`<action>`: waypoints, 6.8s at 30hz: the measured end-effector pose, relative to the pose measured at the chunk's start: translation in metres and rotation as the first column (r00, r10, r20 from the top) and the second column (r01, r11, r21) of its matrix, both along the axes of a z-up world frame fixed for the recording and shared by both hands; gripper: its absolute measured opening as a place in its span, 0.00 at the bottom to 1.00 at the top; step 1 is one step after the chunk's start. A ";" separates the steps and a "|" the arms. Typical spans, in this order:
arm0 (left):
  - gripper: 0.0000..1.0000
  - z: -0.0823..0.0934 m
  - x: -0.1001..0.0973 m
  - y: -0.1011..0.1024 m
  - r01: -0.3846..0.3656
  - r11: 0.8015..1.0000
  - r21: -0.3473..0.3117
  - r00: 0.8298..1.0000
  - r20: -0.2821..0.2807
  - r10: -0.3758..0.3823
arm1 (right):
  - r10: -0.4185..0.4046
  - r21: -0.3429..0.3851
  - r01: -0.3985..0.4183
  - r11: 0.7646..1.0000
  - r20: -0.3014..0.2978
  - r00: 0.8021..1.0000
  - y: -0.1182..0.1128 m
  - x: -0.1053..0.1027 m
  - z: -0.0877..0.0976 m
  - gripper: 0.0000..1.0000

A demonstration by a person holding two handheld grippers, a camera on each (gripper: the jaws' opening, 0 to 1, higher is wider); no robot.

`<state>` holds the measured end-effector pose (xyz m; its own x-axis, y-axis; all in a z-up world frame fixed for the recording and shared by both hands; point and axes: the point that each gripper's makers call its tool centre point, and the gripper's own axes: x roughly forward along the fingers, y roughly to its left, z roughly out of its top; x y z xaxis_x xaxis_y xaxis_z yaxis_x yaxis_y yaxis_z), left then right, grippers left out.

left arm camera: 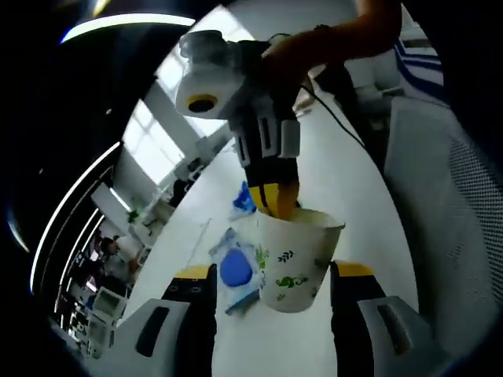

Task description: Arrange the tabletop items into an orderly group along one side of the table until the central work area is clear of visible clutter.

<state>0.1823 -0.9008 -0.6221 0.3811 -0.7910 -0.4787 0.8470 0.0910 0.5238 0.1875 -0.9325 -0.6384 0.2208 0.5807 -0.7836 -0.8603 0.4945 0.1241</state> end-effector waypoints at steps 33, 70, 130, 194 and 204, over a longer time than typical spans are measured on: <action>0.38 -0.007 -0.016 -0.009 0.066 0.994 0.090 0.997 0.023 -0.068 | 0.106 -0.009 -0.105 0.994 0.086 0.991 0.009 -0.002 0.009 0.00; 0.36 0.020 -0.005 -0.008 -0.209 0.921 -0.330 0.938 -0.334 0.093 | -0.238 0.422 0.252 0.871 -0.086 0.968 0.007 0.019 0.055 0.29; 0.37 -0.036 0.200 0.060 -0.663 0.541 -0.517 0.747 -0.404 0.529 | -0.431 0.328 0.393 0.859 0.049 0.901 -0.066 0.079 -0.019 0.99; 0.58 -0.077 0.197 0.054 -0.785 0.521 -0.335 0.604 -0.603 0.522 | -0.501 0.352 0.425 0.834 0.158 0.851 -0.101 0.127 -0.031 0.87; 0.69 -0.070 0.169 0.040 -0.788 0.532 -0.309 0.586 -0.641 0.496 | -0.484 0.315 0.410 0.856 0.211 0.849 -0.112 0.149 -0.040 0.84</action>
